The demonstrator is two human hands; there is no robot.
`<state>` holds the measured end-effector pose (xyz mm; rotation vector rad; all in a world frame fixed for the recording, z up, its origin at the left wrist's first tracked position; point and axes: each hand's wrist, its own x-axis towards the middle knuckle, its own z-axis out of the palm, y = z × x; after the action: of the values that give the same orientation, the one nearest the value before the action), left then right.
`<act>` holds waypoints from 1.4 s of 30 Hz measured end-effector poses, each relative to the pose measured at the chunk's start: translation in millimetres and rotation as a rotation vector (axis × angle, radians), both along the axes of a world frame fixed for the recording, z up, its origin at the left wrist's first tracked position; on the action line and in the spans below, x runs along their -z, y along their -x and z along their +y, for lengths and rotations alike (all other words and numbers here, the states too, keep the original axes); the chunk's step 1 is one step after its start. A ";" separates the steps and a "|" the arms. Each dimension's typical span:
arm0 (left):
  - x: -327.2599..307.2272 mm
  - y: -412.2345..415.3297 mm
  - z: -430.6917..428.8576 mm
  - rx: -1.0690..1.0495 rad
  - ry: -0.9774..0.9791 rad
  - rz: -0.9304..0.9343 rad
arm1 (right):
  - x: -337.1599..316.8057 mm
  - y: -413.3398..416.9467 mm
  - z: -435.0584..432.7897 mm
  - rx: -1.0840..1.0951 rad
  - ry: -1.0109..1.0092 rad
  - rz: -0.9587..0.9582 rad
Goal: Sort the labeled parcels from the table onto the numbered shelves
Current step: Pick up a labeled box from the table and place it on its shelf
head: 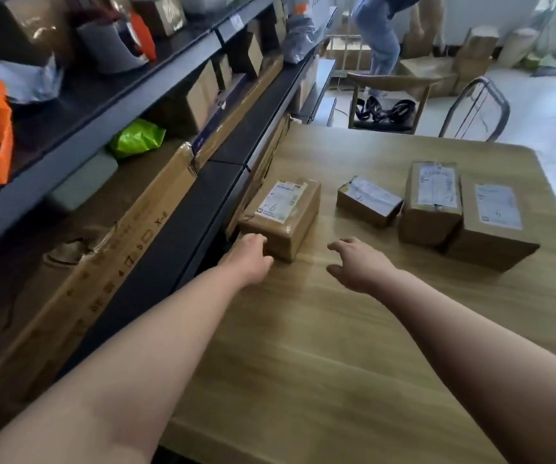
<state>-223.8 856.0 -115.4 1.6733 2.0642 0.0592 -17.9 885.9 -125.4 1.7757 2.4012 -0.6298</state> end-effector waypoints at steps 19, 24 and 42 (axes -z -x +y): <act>54.9 66.0 79.1 -0.023 -0.067 -0.099 | 38.0 108.2 53.4 0.206 0.093 0.140; 48.4 56.1 61.8 -0.059 -0.095 -0.164 | 28.7 103.1 44.6 0.289 0.079 0.249; 38.1 -67.9 -107.4 -0.155 -0.002 -0.128 | 16.3 -42.5 -85.4 0.033 0.106 0.202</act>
<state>-155.9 748.6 -153.5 1.4682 2.0928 0.2139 24.6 800.5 -141.8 1.7906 2.4143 -0.9647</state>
